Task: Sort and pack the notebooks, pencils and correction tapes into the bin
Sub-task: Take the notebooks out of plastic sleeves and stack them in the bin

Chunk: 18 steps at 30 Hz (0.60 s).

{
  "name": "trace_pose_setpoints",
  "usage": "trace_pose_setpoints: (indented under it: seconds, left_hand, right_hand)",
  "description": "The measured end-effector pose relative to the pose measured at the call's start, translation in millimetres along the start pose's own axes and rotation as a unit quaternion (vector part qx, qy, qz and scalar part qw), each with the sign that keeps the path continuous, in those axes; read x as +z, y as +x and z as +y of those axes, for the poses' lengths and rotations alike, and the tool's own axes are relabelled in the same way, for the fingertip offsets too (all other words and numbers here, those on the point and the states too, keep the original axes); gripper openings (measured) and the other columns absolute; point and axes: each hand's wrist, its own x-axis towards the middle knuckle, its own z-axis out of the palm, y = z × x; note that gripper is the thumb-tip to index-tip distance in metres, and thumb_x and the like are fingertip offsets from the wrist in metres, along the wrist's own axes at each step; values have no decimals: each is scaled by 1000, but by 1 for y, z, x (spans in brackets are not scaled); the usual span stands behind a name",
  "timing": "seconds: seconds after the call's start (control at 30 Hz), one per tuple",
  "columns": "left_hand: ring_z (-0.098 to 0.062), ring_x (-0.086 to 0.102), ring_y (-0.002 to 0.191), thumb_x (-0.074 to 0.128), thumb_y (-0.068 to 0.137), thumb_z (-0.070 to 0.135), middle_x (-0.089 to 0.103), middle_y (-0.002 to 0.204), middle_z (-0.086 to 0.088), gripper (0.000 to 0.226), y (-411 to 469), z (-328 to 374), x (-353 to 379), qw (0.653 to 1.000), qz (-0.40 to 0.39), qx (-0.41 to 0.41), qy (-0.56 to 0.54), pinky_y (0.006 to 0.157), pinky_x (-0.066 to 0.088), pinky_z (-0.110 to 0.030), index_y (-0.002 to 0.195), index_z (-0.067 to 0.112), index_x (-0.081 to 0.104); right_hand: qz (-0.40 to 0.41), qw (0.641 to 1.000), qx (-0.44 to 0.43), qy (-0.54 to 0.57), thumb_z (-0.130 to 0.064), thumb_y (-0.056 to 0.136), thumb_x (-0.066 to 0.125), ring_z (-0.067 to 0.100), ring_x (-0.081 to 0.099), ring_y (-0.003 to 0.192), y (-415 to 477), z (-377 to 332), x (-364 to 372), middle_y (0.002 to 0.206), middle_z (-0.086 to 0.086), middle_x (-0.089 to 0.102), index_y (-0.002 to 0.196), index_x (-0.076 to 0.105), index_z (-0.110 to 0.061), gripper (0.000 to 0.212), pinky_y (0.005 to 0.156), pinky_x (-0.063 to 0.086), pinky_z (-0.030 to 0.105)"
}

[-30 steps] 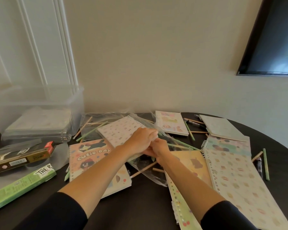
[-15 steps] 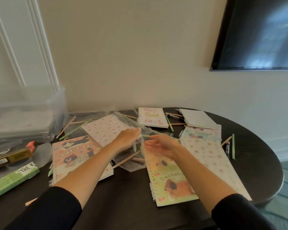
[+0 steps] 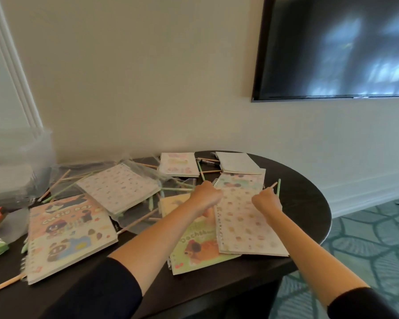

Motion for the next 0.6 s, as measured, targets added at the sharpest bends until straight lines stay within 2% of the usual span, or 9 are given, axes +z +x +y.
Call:
trace_pose_setpoints:
  seconds: [0.07, 0.1, 0.2, 0.27, 0.33, 0.37, 0.43, 0.5, 0.6]
  left_hand:
    - [-25, 61, 73, 40, 96, 23, 53, 96, -10, 26, -1, 3, 7, 997, -44, -49, -28, 54, 48, -32, 119, 12, 43]
    - [-23, 59, 71, 41, 97, 22, 51, 88, -6, 25, -1, 4, 10, 994, -53, -70, -71, 58, 49, -33, 120, 13, 43]
    - [-20, 57, 66, 43, 96, 13, 46, 77, -6, 9, 1, 3, 13, 968, -73, -126, -205, 73, 51, -35, 103, 12, 39]
    - [-20, 57, 66, 44, 95, 10, 51, 79, -9, 8, 0, 0, 14, 950, -89, -150, -257, 70, 51, -34, 103, 10, 40]
    - [-21, 57, 71, 47, 94, 6, 55, 85, -10, 12, -1, 0, 17, 949, -81, -139, -273, 65, 50, -32, 105, 8, 45]
    - [-22, 58, 78, 48, 93, 3, 57, 92, -10, 16, -1, 1, 19, 952, -71, -121, -273, 66, 50, -31, 108, 8, 47]
    - [-21, 57, 83, 47, 92, 0, 57, 96, -9, 21, 0, 6, 19, 956, -44, -80, -280, 65, 48, -29, 112, 7, 49]
    - [-18, 54, 71, 44, 92, 1, 55, 87, -9, 16, -1, 13, 11, 954, -17, -53, -294, 55, 46, -26, 108, 7, 46]
    - [-23, 54, 77, 43, 91, 5, 57, 103, -18, 27, 4, 15, -18, 956, 48, -22, -288, 61, 43, -28, 118, -1, 46]
  right_hand:
    - [-15, 999, -4, -29, -9, 88, 42, 34, 52, 113, 3, 8, 0, 126, 19, 51, 138, 30, -1, 53, 92, 45, 41]
    - [-17, 999, -6, -30, -9, 89, 42, 34, 54, 111, 5, 12, 0, 124, 19, 52, 138, 30, -1, 52, 87, 46, 39]
    - [-18, 1000, 5, -22, -11, 90, 42, 33, 55, 106, 4, 13, 1, 120, 19, 55, 131, 40, 0, 42, 71, 44, 35]
    - [-13, 1000, 14, -18, -11, 91, 41, 34, 55, 105, 4, 10, 0, 114, 18, 56, 121, 47, 1, 33, 78, 46, 38]
    - [-6, 1000, 21, 7, -8, 91, 40, 31, 56, 99, 3, 7, -2, 102, 16, 57, 113, 49, 1, 25, 82, 46, 39]
    - [-5, 1000, 18, 23, -7, 91, 40, 31, 55, 97, 2, 5, -3, 100, 15, 56, 113, 49, 1, 25, 81, 46, 38]
    - [-2, 999, -3, 53, -5, 89, 43, 34, 55, 103, 0, 2, -5, 108, 19, 57, 113, 51, 3, 27, 83, 46, 39]
    - [4, 994, -12, 111, -4, 86, 46, 35, 55, 107, -6, -6, -12, 115, 21, 57, 114, 54, 4, 30, 82, 48, 37]
    - [-23, 972, 31, 230, -3, 88, 52, 25, 54, 97, -10, -31, -19, 118, 16, 54, 121, 51, -1, 33, 73, 42, 27]
